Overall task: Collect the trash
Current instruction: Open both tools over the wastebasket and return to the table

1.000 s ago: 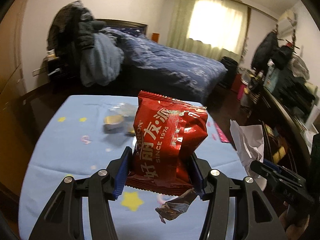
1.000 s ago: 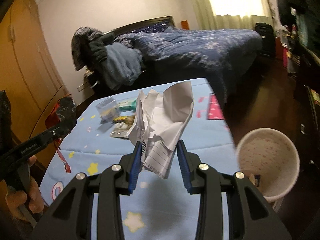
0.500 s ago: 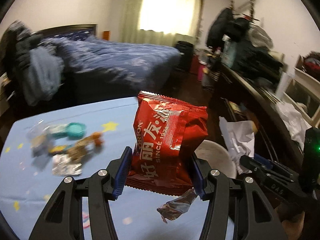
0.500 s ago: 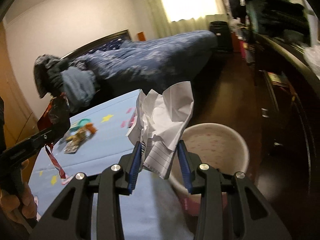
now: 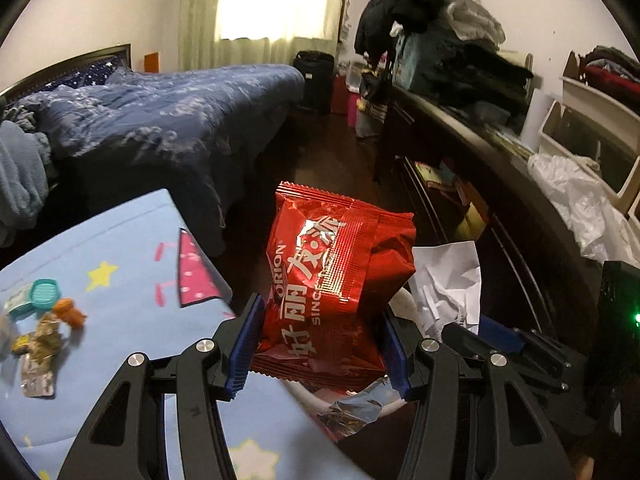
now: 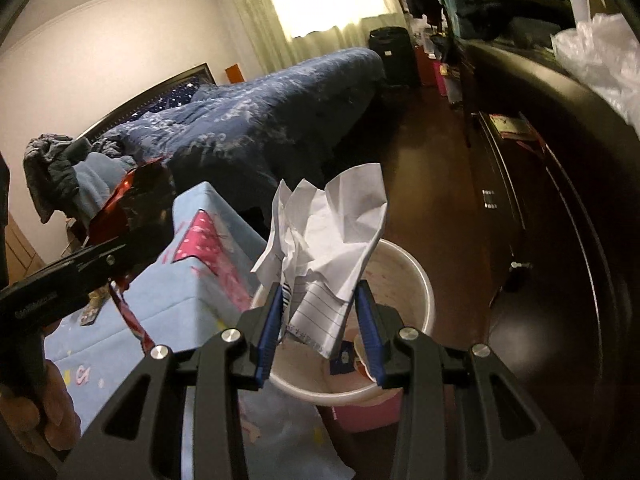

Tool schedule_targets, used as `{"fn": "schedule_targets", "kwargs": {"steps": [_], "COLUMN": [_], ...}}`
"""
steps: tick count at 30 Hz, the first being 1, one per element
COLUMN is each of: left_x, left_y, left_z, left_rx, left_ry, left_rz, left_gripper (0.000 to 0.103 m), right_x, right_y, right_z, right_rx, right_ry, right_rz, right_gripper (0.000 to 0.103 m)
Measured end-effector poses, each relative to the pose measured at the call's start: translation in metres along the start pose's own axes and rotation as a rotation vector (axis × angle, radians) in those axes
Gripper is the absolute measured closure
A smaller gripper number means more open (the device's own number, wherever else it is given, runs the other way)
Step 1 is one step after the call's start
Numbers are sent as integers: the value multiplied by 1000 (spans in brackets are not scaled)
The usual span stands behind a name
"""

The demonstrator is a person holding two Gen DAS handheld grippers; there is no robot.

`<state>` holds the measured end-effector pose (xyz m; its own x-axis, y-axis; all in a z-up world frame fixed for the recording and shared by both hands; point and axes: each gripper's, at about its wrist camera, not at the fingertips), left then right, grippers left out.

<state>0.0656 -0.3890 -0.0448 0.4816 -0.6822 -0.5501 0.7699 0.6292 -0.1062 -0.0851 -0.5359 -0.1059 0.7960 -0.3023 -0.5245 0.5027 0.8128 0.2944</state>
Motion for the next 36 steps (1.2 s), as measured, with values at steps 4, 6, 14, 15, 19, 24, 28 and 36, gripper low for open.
{"fn": "schedule_targets", "kwargs": {"steps": [4,6,14,15,19,24,28,36], "left_x": [21,28,52,55,61,52,34,-27], "left_y": [-3,-3,-6,-6,-4,4,13,57], "left_z": [-1,-1,-2,-2,0,3,7,3], "left_rx": [-3,-3,-2,-5,-19,-58,-83,-118], "left_ry": [33,43,77,78,85,64,30,-52], "left_rz": [2,5,-3,-7,-24,-55,-56,53], "left_gripper": [46,44,25,23,18,12,10,4], "right_x": [16,21,46,49,58,55,46,32], "right_y": [-7,-8,-9,-9,-12,-13,-7,19], "right_z": [-4,-5,-7,-8,-12,-15,-11,1], "right_rx": [8,6,-25,-29,-26,-22,-28,-63], "right_ry": [21,25,59,61,83,80,59,19], "right_rz": [-16,-22,-50,-51,-58,-60,-52,-26], "right_gripper": [66,66,59,57,54,51,51,40]}}
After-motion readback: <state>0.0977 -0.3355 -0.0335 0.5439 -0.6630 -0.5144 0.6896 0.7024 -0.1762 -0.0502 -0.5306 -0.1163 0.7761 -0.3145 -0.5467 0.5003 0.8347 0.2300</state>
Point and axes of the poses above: each gripper's, at about its wrist camera, not at the fingertips, and x roughly the way its jaws point, y to its left, z to its top, and after that the axes turned 9 degrees about -y, right-handed
